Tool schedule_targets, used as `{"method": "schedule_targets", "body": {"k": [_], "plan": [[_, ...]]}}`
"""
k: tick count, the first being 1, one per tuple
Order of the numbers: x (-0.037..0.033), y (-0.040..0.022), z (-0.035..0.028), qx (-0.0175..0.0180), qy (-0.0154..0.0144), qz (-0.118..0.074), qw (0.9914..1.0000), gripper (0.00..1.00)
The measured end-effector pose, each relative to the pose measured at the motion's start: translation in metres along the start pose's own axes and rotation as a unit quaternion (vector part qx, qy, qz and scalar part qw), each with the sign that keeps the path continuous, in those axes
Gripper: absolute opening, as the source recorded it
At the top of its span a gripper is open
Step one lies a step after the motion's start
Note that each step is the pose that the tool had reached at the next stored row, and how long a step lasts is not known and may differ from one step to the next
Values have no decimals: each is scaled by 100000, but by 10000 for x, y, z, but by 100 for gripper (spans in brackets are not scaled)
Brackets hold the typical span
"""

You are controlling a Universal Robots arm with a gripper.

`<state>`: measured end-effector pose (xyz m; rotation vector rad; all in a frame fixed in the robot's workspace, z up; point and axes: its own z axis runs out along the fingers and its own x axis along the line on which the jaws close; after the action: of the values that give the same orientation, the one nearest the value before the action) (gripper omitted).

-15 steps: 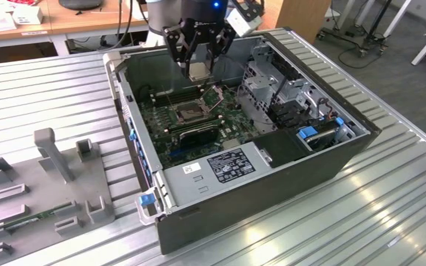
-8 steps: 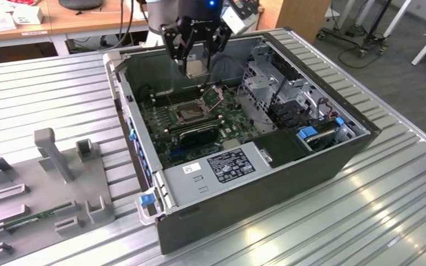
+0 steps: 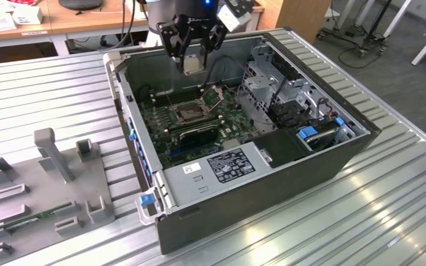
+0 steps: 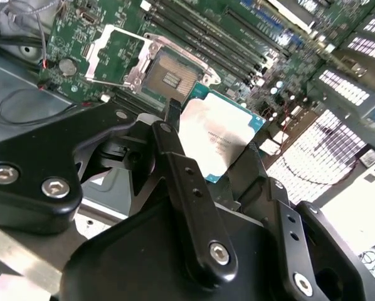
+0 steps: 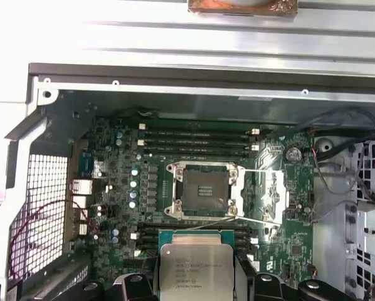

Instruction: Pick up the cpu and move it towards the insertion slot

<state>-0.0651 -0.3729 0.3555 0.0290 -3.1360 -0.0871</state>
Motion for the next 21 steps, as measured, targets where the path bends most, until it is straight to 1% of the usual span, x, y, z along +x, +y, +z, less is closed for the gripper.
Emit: {"method": "schedule_targets", "body": {"k": [3, 5, 16, 19, 21], "plan": [[-1, 42, 14, -8, 4, -4, 100000, 55], [-1, 58, 27, -27, 2, -4, 100000, 55], [-3, 55, 220, -159, 3, -4, 100000, 55], [-7, 58, 229, -159, 7, -11, 100000, 55], [-31, 60, 235, -152, 13, -6, 100000, 55]]}}
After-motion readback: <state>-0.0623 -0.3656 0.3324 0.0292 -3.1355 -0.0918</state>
